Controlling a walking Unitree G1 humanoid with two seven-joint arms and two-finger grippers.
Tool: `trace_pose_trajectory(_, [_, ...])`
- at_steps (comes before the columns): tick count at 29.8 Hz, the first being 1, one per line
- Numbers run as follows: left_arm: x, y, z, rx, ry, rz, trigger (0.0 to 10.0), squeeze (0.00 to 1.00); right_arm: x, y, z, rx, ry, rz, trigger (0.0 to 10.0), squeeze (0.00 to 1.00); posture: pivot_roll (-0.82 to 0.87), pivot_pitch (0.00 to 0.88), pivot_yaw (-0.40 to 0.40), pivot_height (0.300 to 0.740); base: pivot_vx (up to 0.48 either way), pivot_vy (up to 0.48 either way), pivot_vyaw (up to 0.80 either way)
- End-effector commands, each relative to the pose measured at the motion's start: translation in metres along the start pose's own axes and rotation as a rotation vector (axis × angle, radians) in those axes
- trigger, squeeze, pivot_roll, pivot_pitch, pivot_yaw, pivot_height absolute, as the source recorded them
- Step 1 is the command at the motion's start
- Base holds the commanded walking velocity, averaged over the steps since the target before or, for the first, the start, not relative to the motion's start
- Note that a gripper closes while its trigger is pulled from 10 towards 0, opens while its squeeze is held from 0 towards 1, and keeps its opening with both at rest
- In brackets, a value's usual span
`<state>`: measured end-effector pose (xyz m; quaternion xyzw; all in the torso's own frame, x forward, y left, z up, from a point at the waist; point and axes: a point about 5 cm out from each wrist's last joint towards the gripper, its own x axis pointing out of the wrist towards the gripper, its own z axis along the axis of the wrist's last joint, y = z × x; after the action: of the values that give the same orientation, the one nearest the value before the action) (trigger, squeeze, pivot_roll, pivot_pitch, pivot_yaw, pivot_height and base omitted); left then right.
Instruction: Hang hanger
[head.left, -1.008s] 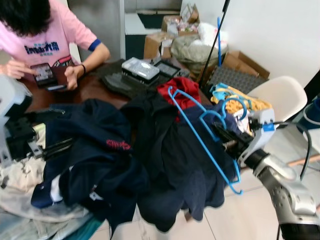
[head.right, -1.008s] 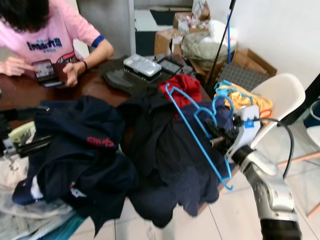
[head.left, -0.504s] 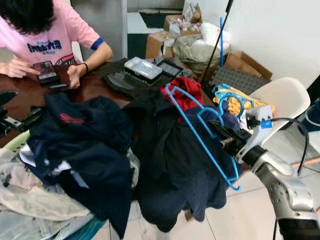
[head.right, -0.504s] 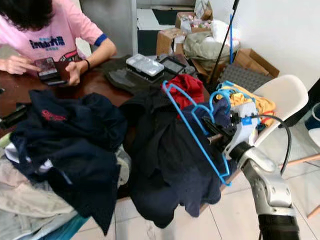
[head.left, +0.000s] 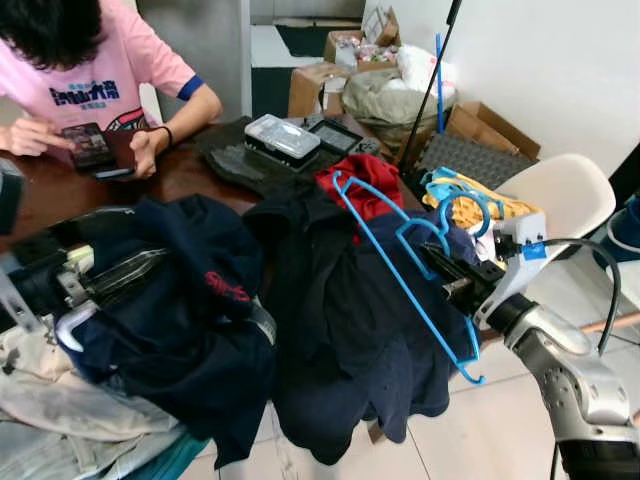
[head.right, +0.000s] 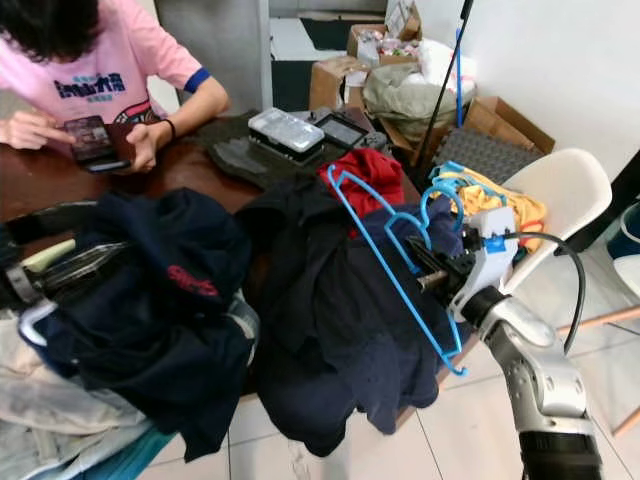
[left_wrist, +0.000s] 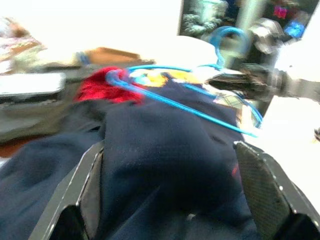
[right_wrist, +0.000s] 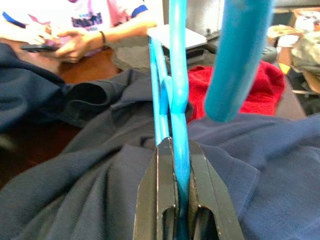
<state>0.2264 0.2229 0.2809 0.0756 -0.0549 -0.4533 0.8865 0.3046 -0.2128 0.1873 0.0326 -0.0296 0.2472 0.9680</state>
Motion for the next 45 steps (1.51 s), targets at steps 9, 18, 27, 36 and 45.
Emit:
trace_pose_trajectory(9, [0.046,0.068,-0.024,0.341,0.203,0.375,10.0,0.00,-0.004,-0.002,-0.001,-0.004,0.012,-0.013,10.0,0.00,0.11,0.128,-0.088,0.740,0.000,0.000,0.00])
trace_pose_trajectory(18, [0.052,0.073,-0.007,0.439,0.103,0.450,10.0,0.00,-0.012,-0.005,-0.002,-0.007,0.019,-0.037,10.0,0.00,0.10,0.132,-0.083,0.740,0.000,0.000,0.00])
trace_pose_trajectory(27, [0.010,0.088,0.045,0.313,-0.138,0.592,10.0,0.00,-0.008,-0.004,-0.001,-0.003,0.014,-0.030,10.0,0.00,0.12,0.138,-0.089,0.740,0.000,0.000,0.00])
trace_pose_trajectory(36, [-0.062,0.068,0.038,0.135,-0.218,0.798,10.0,0.00,-0.002,-0.004,-0.005,0.009,0.015,-0.014,10.0,0.00,0.18,0.140,-0.107,0.740,0.000,0.000,0.00])
trace_pose_trajectory(45, [-0.057,0.022,-0.033,0.016,-0.044,1.029,10.0,0.00,0.009,-0.004,-0.001,0.011,0.001,0.015,10.0,0.00,0.22,0.141,-0.124,0.740,-0.027,0.000,0.00])
